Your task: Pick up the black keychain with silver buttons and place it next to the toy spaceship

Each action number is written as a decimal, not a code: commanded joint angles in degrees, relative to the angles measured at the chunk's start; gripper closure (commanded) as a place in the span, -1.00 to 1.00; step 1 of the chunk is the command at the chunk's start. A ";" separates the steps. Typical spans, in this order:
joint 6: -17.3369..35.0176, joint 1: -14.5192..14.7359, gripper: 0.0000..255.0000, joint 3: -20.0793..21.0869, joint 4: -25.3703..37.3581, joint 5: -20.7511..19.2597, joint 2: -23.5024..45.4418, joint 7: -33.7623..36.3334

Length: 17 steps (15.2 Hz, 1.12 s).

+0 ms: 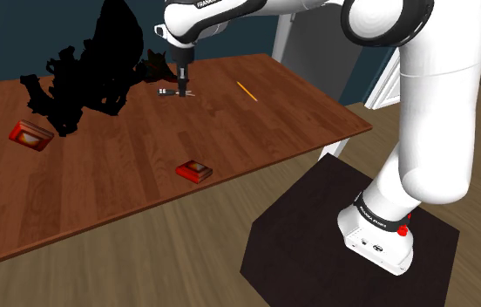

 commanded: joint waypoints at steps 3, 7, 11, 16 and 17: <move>2.63 -0.10 1.00 -0.03 -1.60 0.01 1.01 -0.17; 5.24 -0.09 1.00 -0.05 -3.00 -0.01 2.23 -0.19; 5.24 -0.09 1.00 -0.05 -3.00 -0.01 2.23 -0.19; 5.24 -0.09 -1.00 -0.05 -2.99 -0.01 2.23 -0.19; 5.24 -0.09 -1.00 -0.05 -2.99 -0.01 2.23 -0.19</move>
